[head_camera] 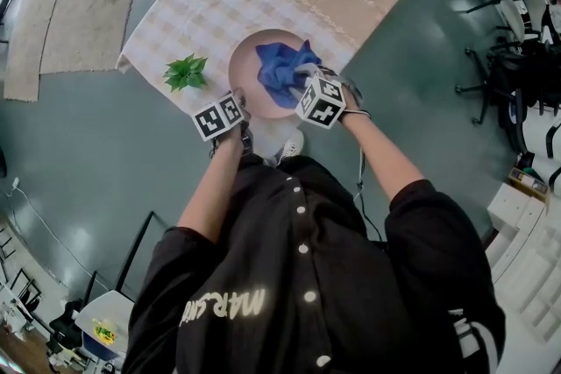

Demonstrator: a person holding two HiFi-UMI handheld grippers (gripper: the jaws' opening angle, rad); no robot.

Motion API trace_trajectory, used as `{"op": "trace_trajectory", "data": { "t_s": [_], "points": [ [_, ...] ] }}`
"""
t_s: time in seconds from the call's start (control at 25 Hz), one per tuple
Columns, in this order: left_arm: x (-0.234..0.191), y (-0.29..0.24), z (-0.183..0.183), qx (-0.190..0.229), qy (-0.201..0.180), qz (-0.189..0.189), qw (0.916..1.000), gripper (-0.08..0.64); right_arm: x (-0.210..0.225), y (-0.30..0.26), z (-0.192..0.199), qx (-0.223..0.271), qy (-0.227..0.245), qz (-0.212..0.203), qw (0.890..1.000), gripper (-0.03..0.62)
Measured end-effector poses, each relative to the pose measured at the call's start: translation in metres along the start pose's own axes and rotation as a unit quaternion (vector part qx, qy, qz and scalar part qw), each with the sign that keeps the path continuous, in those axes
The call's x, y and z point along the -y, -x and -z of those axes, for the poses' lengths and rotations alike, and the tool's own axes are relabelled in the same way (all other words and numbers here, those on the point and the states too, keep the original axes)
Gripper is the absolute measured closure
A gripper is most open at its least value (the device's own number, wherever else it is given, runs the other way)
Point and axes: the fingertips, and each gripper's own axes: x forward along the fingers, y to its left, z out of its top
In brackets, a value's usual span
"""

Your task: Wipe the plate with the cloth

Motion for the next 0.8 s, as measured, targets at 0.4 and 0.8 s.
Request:
{"op": "trace_trajectory", "data": {
  "t_s": [0.4, 0.8],
  "points": [
    [0.03, 0.048, -0.035, 0.074, -0.134, -0.015, 0.9881, 0.414, 0.03, 0.074, -0.042, 0.126, -0.074, 0.082, 0.986, 0.482],
    [0.109, 0.172, -0.117, 0.281, -0.24, 0.041, 0.9283, 0.468, 0.061, 0.186, -0.078, 0.275, -0.156, 0.2, 0.927, 0.482]
  ]
}}
